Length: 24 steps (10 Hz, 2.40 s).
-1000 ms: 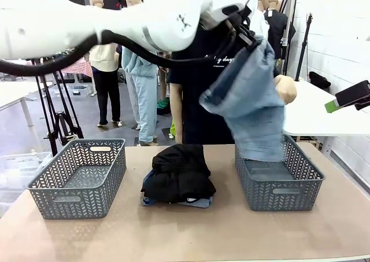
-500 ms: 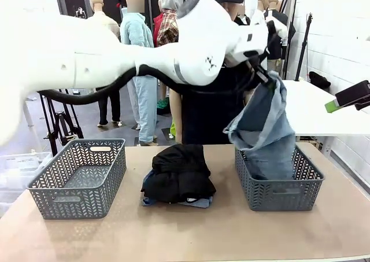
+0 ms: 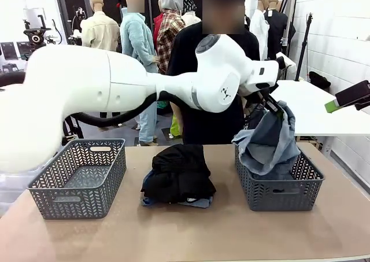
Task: Sort the tops and bottoms.
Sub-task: Sort the clothes according to human instructions.
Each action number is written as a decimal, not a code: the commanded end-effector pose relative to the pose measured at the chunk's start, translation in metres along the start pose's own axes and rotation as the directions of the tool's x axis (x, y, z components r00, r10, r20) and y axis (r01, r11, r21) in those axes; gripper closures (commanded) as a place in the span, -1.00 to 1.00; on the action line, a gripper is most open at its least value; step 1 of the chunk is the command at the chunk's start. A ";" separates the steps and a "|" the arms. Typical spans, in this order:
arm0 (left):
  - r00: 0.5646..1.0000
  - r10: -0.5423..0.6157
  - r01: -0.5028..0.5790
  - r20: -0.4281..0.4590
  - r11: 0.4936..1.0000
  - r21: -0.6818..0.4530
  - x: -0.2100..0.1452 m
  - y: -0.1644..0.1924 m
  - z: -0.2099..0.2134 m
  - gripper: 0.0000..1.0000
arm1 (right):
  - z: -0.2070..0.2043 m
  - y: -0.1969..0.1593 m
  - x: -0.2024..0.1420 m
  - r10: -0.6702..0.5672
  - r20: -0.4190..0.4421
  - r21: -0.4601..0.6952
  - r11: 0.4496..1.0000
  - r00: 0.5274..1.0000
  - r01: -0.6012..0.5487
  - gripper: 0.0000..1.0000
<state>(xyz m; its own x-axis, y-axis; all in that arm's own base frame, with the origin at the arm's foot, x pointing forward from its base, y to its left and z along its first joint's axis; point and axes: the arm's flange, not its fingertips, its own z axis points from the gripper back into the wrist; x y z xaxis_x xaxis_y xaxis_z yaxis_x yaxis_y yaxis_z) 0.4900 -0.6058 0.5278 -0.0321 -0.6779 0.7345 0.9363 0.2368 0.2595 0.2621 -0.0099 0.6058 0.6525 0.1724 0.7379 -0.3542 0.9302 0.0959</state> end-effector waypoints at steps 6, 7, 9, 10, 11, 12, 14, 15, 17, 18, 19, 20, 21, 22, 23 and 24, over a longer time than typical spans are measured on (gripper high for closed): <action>0.988 0.063 -0.067 -0.143 0.997 -0.024 -0.046 -0.004 -0.051 0.62 | -0.001 -0.001 0.000 0.010 0.000 0.017 1.000 1.000 -0.010 -1.00; 0.987 0.047 -0.053 -0.155 0.998 -0.032 -0.047 -0.007 -0.052 0.24 | -0.001 -0.001 0.000 0.010 0.000 0.017 1.000 1.000 -0.010 -1.00; 0.984 0.062 -0.071 -0.168 0.996 -0.047 -0.041 -0.010 -0.041 -0.54 | -0.001 -0.001 0.000 0.010 0.000 0.017 1.000 1.000 -0.010 -1.00; 0.985 0.064 -0.075 -0.162 0.995 -0.066 -0.037 -0.010 -0.033 -0.93 | -0.001 -0.001 0.000 0.010 0.000 0.017 1.000 1.000 -0.010 -1.00; 0.987 0.048 -0.065 -0.152 0.992 -0.109 -0.029 -0.009 -0.020 -0.93 | -0.001 -0.001 0.000 0.010 0.000 0.017 1.000 1.000 -0.010 -1.00; 0.989 0.048 -0.064 -0.143 0.992 -0.110 -0.020 -0.005 -0.001 -0.93 | -0.001 -0.001 0.000 0.010 0.000 0.017 1.000 1.000 -0.010 -1.00; 0.988 0.051 -0.061 -0.147 0.996 -0.068 -0.036 -0.011 -0.037 -0.93 | -0.001 -0.001 0.000 0.010 0.000 0.017 1.000 1.000 -0.010 -1.00; 0.988 0.051 -0.061 -0.147 0.996 -0.068 -0.036 -0.011 -0.037 -0.93 | -0.001 -0.001 0.000 0.010 0.000 0.017 1.000 1.000 -0.010 -1.00; 0.988 0.051 -0.061 -0.147 0.996 -0.068 -0.036 -0.011 -0.037 -0.93 | -0.001 -0.001 0.000 0.010 0.000 0.017 1.000 1.000 -0.010 -1.00; 0.988 0.051 -0.061 -0.147 0.996 -0.068 -0.036 -0.011 -0.037 -0.93 | -0.001 -0.001 0.000 0.010 0.000 0.017 1.000 1.000 -0.010 -1.00; 0.988 0.051 -0.061 -0.147 0.996 -0.068 -0.036 -0.011 -0.037 -0.93 | -0.001 -0.001 0.000 0.010 0.000 0.017 1.000 1.000 -0.010 -1.00; 0.988 0.051 -0.061 -0.147 0.996 -0.068 -0.036 -0.011 -0.037 -0.93 | -0.001 -0.001 0.000 0.010 0.000 0.017 1.000 1.000 -0.010 -1.00; 0.988 0.051 -0.061 -0.147 0.996 -0.068 -0.036 -0.011 -0.037 -0.93 | -0.001 -0.001 0.000 0.010 0.000 0.017 1.000 1.000 -0.010 -1.00; 0.988 0.051 -0.061 -0.147 0.996 -0.068 -0.036 -0.011 -0.037 -0.93 | -0.001 -0.001 0.000 0.010 0.000 0.017 1.000 1.000 -0.010 -1.00; 0.988 0.051 -0.061 -0.147 0.996 -0.068 -0.036 -0.011 -0.037 -0.93 | -0.001 -0.001 0.000 0.010 0.000 0.017 1.000 1.000 -0.010 -1.00; 0.988 0.051 -0.061 -0.147 0.996 -0.068 -0.036 -0.011 -0.037 -0.93 | -0.001 -0.001 0.000 0.010 0.000 0.017 1.000 1.000 -0.010 -1.00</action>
<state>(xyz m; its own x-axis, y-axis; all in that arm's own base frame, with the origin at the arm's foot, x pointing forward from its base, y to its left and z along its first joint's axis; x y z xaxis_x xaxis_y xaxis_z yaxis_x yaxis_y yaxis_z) 0.4935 -0.6098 0.4718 0.0790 -0.7597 0.6454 0.9613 0.2294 0.1525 0.2621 -0.0100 0.6058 0.6526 0.1721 0.7379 -0.3540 0.9303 0.0961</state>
